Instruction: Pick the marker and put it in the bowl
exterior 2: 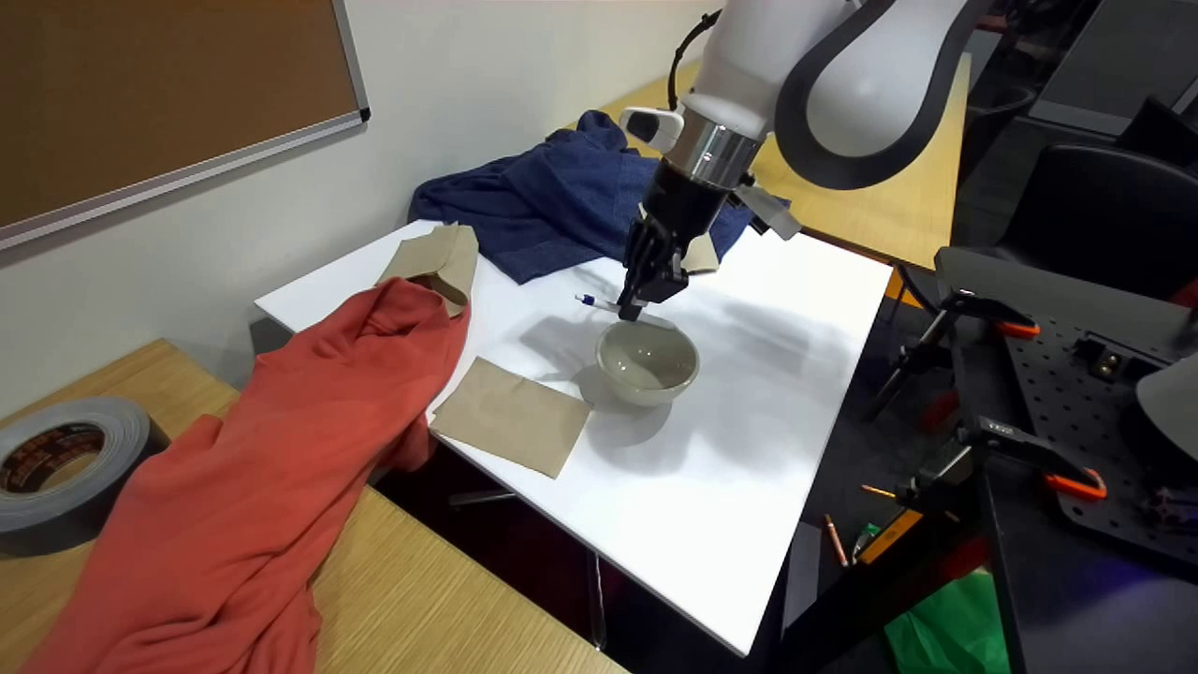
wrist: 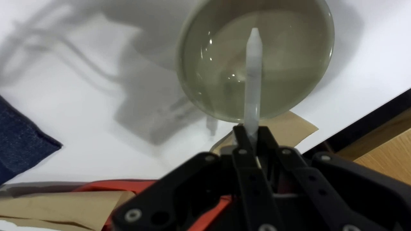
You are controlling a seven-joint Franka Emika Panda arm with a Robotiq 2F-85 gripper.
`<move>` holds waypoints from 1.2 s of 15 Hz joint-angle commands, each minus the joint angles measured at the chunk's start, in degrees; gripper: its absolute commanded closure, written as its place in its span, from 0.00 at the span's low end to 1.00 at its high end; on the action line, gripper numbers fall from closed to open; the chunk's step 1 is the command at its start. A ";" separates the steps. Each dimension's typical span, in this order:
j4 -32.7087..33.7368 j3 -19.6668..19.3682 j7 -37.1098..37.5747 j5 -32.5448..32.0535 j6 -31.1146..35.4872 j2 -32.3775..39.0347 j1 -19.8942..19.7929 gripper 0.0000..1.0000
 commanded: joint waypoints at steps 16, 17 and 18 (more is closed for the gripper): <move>1.39 -3.63 2.17 -4.55 2.37 1.92 3.24 0.11; 0.93 -3.26 2.24 -4.62 2.80 1.32 3.13 0.02; 0.30 -2.92 2.39 -4.82 3.50 0.46 3.09 0.00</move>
